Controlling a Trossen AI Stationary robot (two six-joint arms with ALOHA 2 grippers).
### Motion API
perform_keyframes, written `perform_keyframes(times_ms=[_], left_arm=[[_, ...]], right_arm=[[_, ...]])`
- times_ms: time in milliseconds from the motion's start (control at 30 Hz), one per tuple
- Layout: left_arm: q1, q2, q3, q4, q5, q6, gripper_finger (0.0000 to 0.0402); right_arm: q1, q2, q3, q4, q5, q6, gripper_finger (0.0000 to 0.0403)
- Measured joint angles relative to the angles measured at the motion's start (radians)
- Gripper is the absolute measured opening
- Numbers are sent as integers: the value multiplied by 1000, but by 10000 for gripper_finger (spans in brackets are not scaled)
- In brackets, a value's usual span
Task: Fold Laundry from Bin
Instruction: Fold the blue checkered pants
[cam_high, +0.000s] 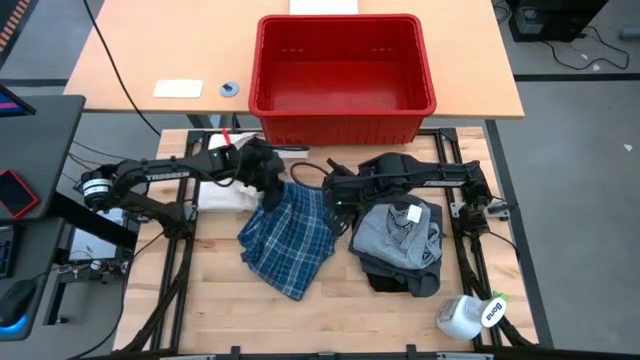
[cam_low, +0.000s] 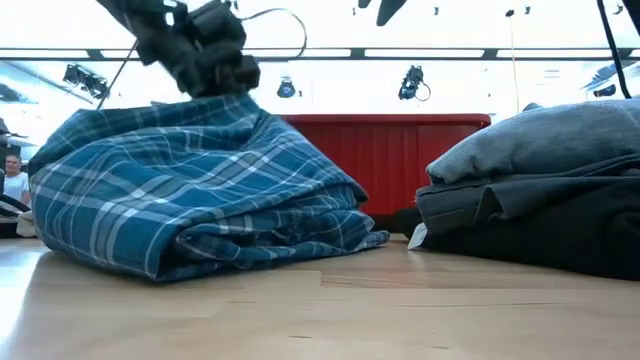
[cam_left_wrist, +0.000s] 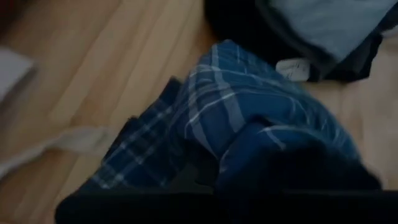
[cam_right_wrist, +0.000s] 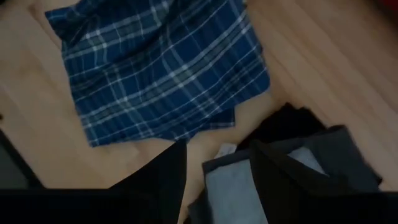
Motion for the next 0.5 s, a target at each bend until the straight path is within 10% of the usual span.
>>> perform_keyframes(times_ms=[500], left_arm=[[103,37,-165,159,31,128,4]], right_arm=[[-50,28,-316,423,-64,-175,182]])
